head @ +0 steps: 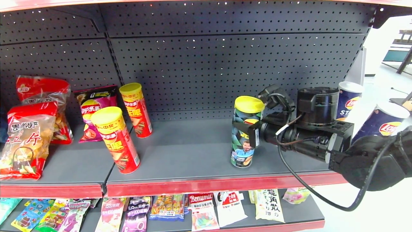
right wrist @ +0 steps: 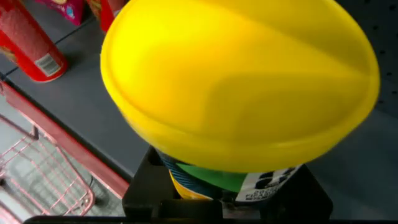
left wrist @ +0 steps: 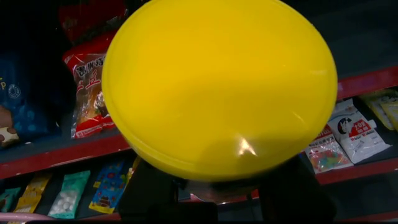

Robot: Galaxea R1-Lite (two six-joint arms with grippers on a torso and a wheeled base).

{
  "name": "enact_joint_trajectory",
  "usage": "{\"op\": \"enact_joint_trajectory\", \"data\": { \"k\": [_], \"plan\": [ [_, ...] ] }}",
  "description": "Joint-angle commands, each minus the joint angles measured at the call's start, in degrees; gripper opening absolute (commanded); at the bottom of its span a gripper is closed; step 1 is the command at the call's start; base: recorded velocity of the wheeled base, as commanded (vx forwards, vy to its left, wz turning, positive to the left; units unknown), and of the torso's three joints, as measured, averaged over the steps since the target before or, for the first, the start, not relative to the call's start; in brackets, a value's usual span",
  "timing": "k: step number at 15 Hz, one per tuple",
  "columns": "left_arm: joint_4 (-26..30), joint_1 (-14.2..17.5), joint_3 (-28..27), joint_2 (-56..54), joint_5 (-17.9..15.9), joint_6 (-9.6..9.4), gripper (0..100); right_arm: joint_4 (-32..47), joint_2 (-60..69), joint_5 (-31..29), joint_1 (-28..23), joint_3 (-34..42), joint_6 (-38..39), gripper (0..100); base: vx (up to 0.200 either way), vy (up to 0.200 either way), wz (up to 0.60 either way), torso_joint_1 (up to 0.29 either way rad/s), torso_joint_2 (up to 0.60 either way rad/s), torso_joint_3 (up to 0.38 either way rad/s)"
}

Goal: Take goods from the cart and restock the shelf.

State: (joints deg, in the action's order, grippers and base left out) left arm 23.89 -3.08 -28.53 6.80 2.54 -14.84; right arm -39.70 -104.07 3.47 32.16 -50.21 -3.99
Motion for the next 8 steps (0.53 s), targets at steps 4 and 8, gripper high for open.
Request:
{"op": "enact_joint_trajectory", "data": {
  "k": [4, 8],
  "plan": [
    [0.01, 0.01, 0.05, 0.05, 0.01, -0.02, 0, -2.39, -1.22, 0.04, -0.25, 3.81, -1.11, 0, 0.0, 0.0, 0.0, 0.0, 0.0, 0.0],
    [0.01, 0.01, 0.14, 0.32, -0.07, -0.02, 0, -3.98, -1.13, 0.13, -0.25, 5.3, -1.55, 0, 0.0, 0.0, 0.0, 0.0, 0.0, 0.0]
  ]
}}
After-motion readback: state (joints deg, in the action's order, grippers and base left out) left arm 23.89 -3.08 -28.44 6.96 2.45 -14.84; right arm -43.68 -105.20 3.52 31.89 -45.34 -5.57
